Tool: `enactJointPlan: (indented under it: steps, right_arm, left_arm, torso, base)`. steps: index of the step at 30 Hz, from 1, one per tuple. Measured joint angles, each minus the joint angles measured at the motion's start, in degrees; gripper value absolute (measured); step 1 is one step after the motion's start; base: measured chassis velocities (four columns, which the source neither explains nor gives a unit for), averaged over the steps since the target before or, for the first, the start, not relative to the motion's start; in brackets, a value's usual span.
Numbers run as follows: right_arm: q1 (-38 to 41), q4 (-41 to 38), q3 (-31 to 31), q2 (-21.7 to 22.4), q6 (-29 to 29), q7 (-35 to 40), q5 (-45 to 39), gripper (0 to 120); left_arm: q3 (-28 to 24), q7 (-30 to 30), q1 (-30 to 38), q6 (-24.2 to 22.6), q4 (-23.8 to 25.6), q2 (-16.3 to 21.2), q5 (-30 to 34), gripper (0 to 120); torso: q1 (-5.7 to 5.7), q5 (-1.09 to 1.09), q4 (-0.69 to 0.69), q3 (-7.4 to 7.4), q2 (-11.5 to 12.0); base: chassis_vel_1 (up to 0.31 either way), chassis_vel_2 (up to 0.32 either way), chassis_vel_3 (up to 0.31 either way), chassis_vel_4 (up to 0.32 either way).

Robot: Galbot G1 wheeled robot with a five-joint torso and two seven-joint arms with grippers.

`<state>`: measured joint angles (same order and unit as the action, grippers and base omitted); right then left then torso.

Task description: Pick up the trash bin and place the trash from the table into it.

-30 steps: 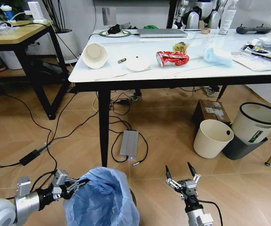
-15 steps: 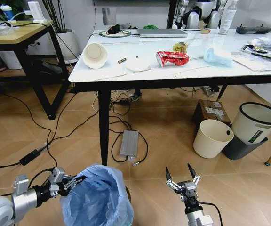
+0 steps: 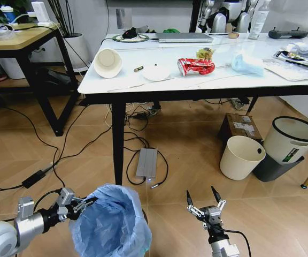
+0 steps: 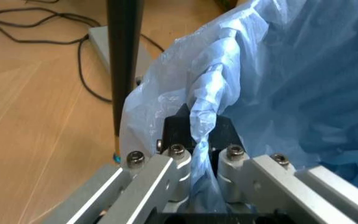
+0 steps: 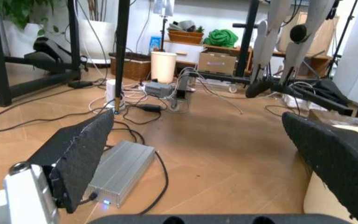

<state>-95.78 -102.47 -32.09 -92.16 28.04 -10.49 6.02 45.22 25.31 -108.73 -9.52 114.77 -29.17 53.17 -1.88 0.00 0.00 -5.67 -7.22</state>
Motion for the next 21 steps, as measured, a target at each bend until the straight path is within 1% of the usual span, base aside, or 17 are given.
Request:
enactJointPlan:
  steps: [5,12,16,20,21]
  right_arm:
    - [0.00,0.07,0.06,0.00,-0.03,-0.01,0.17,100]
    - [-0.41,-0.33,-0.06,0.01,-0.05,-0.02,0.27,100]
    - [-0.57,-0.38,-0.11,0.02,0.14,-0.02,0.31,100]
    - [-0.65,-0.70,-0.09,0.02,0.19,-0.02,0.31,100]
    - [-0.66,-0.85,-0.08,0.02,0.19,-0.02,0.31,100]
  left_arm:
    - [-0.24,-0.02,0.04,0.05,-0.98,-0.83,-1.29,0]
    - [-0.49,1.59,0.86,0.18,-1.56,-2.08,-2.97,0]
    - [-0.50,2.03,1.10,0.03,-1.51,-3.34,-3.33,0]
    - [-0.14,2.23,0.95,-0.08,-1.03,-4.46,-3.36,0]
    - [0.10,2.26,0.86,-0.13,-0.79,-4.91,-3.36,0]
  torso:
    - [0.00,0.00,0.01,0.00,0.00]
    - [-0.01,0.00,0.00,0.00,-0.01]
    - [-0.13,0.00,0.00,-0.39,-0.53]
    - [-0.29,0.00,0.00,-1.12,-1.43]
    - [-0.36,0.00,0.00,-1.52,-1.89]
  base:
    - [0.000,0.000,0.000,0.000]
    - [0.000,0.000,0.000,0.000]
    - [0.000,0.000,0.000,0.000]
    - [0.000,0.000,0.000,0.000]
    - [0.000,0.000,0.000,0.000]
